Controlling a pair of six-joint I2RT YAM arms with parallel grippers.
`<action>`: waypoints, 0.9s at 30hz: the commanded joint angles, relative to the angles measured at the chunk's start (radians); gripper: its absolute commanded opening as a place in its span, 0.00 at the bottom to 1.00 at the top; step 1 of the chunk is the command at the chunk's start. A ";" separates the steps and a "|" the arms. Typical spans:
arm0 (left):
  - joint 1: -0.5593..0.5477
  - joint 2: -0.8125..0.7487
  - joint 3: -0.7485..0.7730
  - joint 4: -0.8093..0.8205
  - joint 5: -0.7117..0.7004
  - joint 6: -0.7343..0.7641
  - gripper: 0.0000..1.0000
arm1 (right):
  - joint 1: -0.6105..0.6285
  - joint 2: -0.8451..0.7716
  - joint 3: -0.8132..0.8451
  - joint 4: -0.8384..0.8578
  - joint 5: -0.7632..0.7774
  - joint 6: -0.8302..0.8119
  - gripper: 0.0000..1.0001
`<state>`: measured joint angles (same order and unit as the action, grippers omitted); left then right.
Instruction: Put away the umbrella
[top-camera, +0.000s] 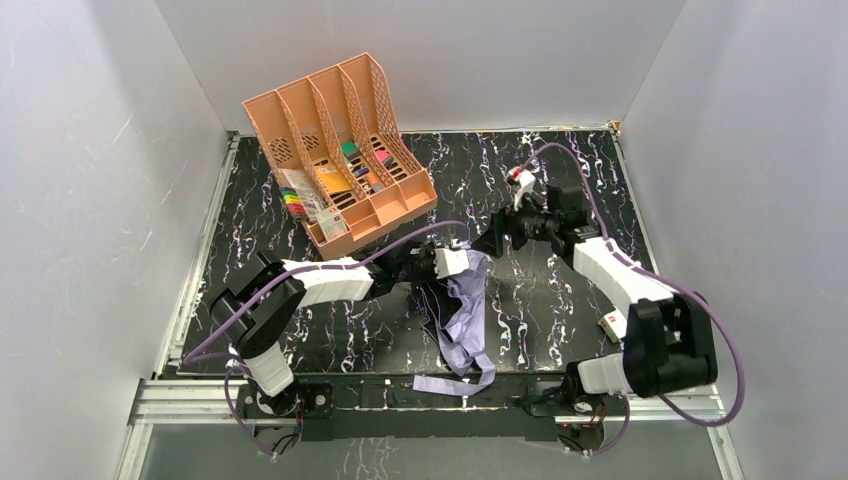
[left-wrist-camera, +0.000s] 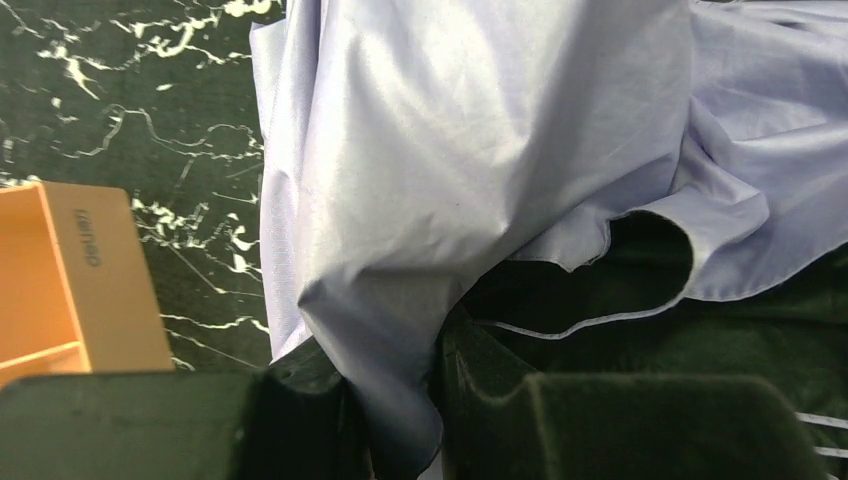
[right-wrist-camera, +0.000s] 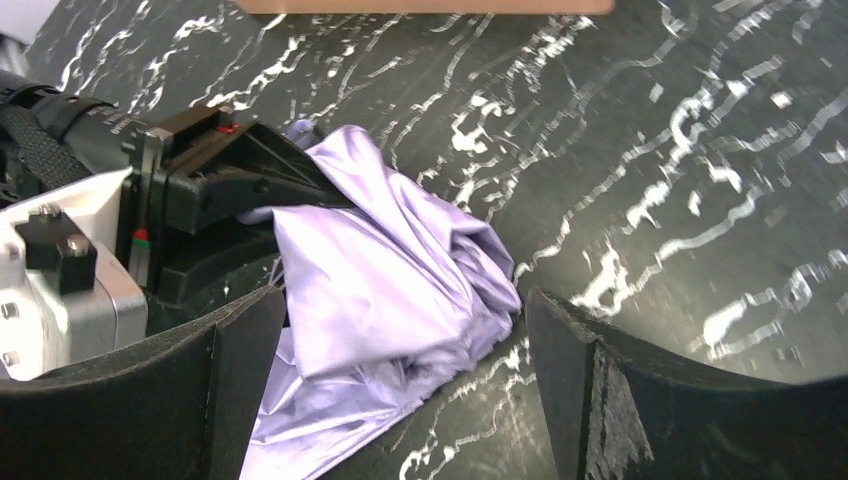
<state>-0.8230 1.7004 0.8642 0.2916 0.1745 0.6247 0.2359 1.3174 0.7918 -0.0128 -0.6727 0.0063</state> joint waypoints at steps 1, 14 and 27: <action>0.005 0.002 -0.040 0.074 -0.077 0.155 0.00 | 0.051 0.106 0.144 -0.072 -0.149 -0.147 0.99; 0.004 0.022 -0.073 0.122 -0.072 0.212 0.00 | 0.130 0.337 0.344 -0.364 -0.062 -0.373 0.99; 0.004 0.028 -0.097 0.163 -0.133 0.205 0.00 | 0.182 0.430 0.305 -0.447 0.029 -0.371 0.97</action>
<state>-0.8272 1.7134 0.7925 0.4656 0.1059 0.8150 0.4030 1.7084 1.1015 -0.3725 -0.6827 -0.3481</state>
